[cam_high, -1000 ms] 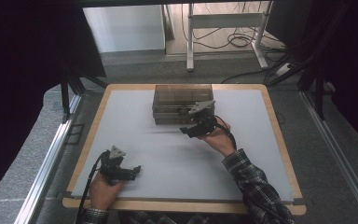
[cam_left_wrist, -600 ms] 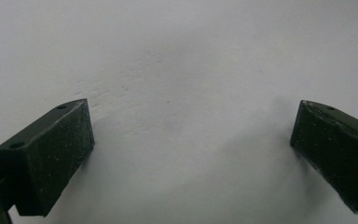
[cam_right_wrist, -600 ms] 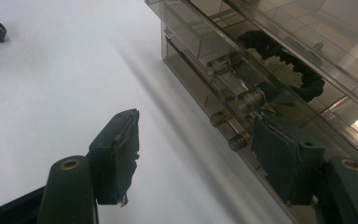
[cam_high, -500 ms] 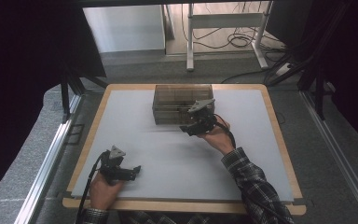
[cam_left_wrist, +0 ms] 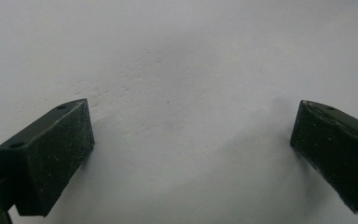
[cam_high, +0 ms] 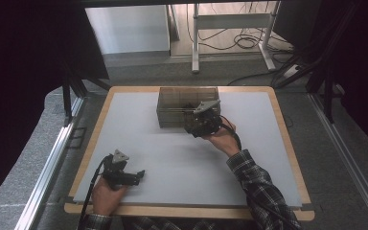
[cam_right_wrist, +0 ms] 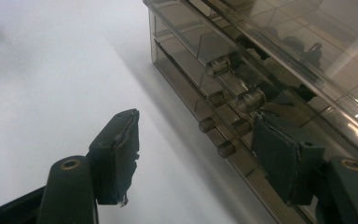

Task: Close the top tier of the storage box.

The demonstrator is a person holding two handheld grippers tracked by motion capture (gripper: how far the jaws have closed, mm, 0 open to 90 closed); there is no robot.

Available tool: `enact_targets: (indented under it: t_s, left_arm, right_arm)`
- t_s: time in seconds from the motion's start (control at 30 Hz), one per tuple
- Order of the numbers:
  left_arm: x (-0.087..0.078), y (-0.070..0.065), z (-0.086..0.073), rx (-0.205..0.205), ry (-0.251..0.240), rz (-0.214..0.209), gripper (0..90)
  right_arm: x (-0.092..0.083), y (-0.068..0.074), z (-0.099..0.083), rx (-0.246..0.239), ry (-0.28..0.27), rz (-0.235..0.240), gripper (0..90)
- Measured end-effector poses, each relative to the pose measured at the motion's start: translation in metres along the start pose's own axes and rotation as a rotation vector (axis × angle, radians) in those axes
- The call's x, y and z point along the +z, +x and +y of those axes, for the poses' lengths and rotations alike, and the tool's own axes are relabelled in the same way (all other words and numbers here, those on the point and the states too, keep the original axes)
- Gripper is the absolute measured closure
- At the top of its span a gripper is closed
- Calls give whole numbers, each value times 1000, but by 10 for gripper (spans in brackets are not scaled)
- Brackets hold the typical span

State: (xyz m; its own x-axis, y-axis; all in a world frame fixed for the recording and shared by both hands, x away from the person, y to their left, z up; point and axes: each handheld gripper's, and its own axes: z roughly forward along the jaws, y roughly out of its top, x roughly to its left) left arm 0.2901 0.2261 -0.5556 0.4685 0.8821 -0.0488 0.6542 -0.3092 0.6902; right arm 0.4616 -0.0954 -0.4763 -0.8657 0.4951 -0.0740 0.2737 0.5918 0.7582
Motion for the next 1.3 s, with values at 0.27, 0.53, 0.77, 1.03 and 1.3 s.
enact_targets:
  t_s: [0.27,0.53,0.77,1.03,1.3]
  left_arm:
    - [0,0,0,0,0,0,0]
    - [0,0,0,0,0,0,0]
    - [0,0,0,0,0,0,0]
    - [0,0,0,0,0,0,0]
    - [0,0,0,0,0,0,0]
  right_arm:
    - [2,-3,1,-2,-2,-6,325]
    - [4,-5,2,0,-3,-13,325]
    - [5,-5,2,-7,-3,-12,325]
    - [5,-5,1,-10,-3,-12,325]
    - [5,-3,2,-20,3,-21,320]
